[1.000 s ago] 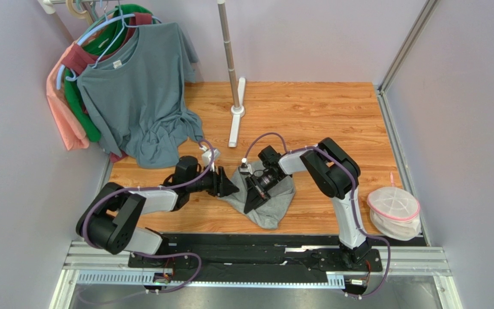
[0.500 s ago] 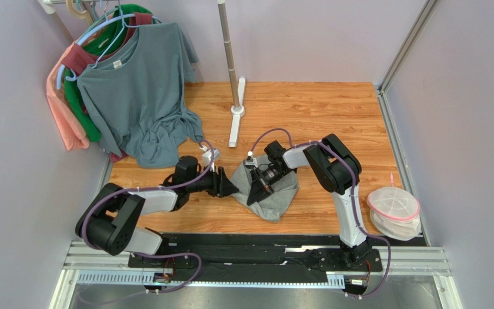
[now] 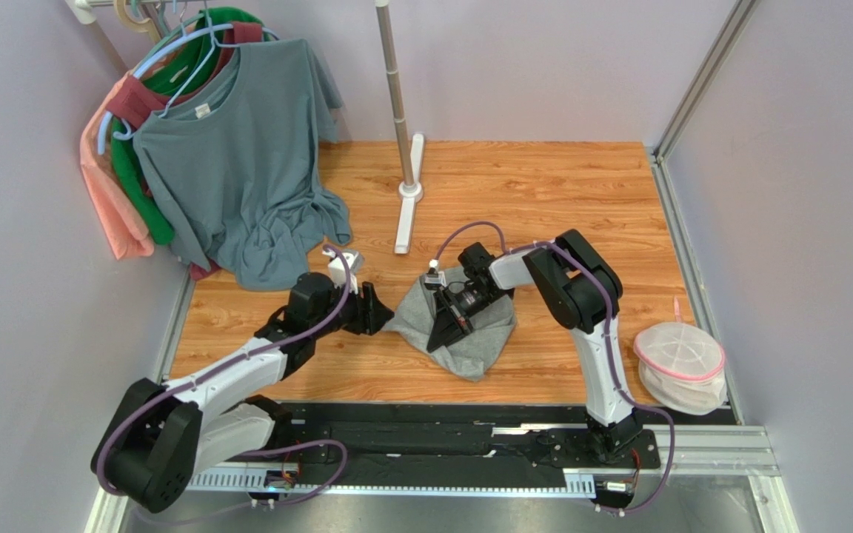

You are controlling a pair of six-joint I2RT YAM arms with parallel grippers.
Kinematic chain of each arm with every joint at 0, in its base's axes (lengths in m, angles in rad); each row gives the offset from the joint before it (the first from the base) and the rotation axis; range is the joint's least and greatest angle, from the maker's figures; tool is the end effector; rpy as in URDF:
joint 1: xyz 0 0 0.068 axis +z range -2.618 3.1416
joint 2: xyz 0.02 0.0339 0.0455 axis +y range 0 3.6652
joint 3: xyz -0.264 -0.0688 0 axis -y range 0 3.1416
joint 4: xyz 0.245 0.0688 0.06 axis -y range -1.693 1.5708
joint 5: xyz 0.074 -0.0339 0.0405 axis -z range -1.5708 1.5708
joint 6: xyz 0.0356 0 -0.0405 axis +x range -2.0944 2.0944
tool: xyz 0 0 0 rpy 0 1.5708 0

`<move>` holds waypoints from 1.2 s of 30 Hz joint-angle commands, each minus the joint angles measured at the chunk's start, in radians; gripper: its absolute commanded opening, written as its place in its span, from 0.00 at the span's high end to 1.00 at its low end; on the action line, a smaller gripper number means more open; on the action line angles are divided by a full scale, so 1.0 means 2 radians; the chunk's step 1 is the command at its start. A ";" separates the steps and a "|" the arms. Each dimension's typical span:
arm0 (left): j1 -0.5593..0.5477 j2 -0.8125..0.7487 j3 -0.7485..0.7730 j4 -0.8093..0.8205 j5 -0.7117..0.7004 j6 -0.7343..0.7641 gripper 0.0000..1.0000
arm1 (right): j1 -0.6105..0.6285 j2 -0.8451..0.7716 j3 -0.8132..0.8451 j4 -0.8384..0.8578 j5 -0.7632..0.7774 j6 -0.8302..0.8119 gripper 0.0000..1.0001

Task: Fold the napkin, place the utensils inside, and roll it up
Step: Roll the napkin with the utensil

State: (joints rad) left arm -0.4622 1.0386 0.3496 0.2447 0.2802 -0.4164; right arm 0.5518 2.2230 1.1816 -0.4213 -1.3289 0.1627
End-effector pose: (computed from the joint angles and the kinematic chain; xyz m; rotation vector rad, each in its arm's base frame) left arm 0.1845 -0.1029 0.1850 0.2340 2.0858 -0.8283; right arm 0.2924 0.2206 0.0601 0.5231 -2.1666 -1.6762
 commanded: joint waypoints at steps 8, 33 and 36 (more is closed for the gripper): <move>-0.014 0.087 0.032 -0.012 0.000 -0.050 0.44 | -0.013 0.047 -0.009 -0.016 0.101 0.018 1.00; -0.017 0.120 0.087 -0.160 -0.056 -0.232 0.30 | -0.012 0.037 -0.011 -0.017 0.123 0.017 1.00; -0.017 0.130 0.103 -0.169 -0.056 -0.235 0.30 | -0.012 0.037 -0.011 -0.016 0.126 0.016 1.00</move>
State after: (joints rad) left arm -0.4915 1.3014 0.4999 -0.0425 0.1982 -0.8436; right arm 0.5503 2.2234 1.1858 -0.4236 -1.3182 0.1638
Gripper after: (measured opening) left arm 0.700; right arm 0.083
